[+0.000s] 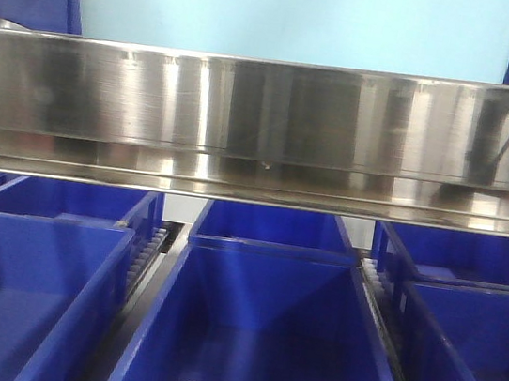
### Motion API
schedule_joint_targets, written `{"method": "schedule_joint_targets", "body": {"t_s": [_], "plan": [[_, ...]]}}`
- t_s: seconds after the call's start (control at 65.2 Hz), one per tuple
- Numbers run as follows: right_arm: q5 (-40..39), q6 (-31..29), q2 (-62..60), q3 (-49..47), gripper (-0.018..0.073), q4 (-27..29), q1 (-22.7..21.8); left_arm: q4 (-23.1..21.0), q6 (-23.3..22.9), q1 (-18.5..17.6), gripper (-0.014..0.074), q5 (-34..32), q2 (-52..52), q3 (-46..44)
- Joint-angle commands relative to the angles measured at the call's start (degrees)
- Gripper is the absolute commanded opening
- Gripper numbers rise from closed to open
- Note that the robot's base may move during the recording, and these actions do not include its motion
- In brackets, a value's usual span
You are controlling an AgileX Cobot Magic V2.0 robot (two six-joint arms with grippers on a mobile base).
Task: Move two blue bins to right shelf middle
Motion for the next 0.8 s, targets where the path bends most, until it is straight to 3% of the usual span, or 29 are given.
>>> {"method": "schedule_joint_targets", "body": {"t_s": [0.0,0.368,0.491,0.613,0.782], "plan": [[-3.59,-0.47,0.06,0.0,0.0558,-0.44,0.98,0.03,0.05,0.14,0.0479,-0.55,-0.39,1.3],[-3.34,-0.47,3.2,0.0,0.0558,-0.44,1.36,-2.01,-0.57,0.14,0.0475,-0.55,0.02,2.31],[-1.24,-0.47,4.87,0.0,0.0522,-0.44,1.36,-4.82,-0.57,0.14,0.0474,-0.55,1.33,2.41],[0.16,-0.47,5.87,0.1,0.0358,-0.44,1.36,-5.56,-0.57,-0.4,0.0434,-0.55,3.18,2.6],[-0.44,-0.47,6.0,0.1,-0.0047,-0.44,1.36,-5.78,-0.57,-0.61,0.0148,-0.55,4.24,2.75]]}}
